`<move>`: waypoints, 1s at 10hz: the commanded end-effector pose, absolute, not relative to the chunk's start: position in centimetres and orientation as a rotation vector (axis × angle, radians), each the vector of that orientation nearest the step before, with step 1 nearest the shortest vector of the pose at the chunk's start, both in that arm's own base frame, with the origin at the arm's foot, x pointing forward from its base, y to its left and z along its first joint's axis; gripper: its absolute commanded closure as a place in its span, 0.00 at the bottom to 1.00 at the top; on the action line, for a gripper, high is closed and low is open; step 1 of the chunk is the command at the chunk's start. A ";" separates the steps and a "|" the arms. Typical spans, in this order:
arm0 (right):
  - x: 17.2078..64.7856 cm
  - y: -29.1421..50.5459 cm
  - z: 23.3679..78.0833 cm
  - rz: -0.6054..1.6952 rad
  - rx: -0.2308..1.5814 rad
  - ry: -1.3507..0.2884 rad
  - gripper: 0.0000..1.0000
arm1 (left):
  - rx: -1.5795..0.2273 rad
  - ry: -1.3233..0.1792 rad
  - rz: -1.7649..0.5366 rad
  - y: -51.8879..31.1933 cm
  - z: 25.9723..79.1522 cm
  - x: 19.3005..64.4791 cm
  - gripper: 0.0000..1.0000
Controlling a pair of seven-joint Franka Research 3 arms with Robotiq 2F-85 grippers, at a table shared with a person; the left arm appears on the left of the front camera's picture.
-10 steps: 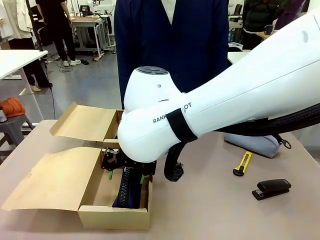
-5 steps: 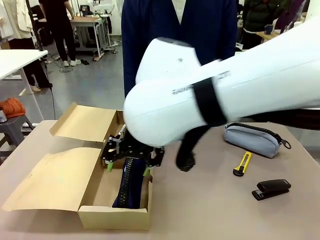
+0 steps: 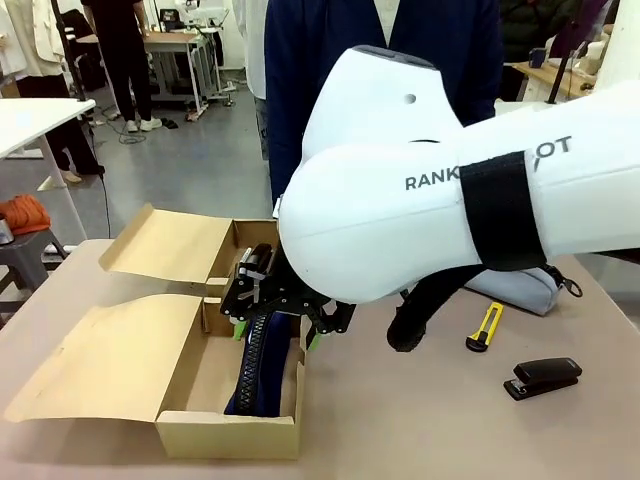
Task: Place items inside the box.
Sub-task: Pick up a Pencil pouch or Stapler and place it inside the Mailer Box closest to the robot.
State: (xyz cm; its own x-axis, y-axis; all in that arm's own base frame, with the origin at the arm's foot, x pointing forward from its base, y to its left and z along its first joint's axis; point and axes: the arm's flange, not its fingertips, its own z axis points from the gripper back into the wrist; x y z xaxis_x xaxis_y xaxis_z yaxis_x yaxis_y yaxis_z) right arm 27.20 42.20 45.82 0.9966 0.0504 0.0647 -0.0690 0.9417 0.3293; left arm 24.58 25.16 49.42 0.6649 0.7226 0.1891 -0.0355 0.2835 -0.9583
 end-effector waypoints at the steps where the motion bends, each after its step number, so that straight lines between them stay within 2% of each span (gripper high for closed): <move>1: 27.6 40.9 46.9 0.083 0.379 -0.071 0.00 | -1.199 -0.718 0.551 25.1 49.5 24.6 0.00; 4: 27.0 28.8 51.2 -0.012 0.489 -0.053 0.00 | -1.199 -0.718 0.551 25.1 49.5 24.6 0.00; 6: 26.0 23.1 50.7 -0.172 0.519 -0.106 0.00 | -1.199 -0.718 0.551 25.1 49.5 24.6 0.00; 8: 26.3 25.2 49.7 -0.117 0.552 -0.113 0.00 | -1.199 -0.718 0.551 25.1 49.5 24.6 0.00; 10: 26.3 32.2 48.9 0.121 0.642 -0.027 0.00 | -1.199 -0.718 0.551 25.1 49.5 24.6 0.00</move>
State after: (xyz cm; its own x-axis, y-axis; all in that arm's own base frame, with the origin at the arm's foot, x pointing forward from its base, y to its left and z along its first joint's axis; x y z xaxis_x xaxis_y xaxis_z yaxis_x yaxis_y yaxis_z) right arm 25.08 27.72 49.92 0.9966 -0.0571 0.0592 0.0166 0.8447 0.5350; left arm 24.62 25.14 49.37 0.6659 0.7220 0.1878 -0.0365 0.2830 -0.9584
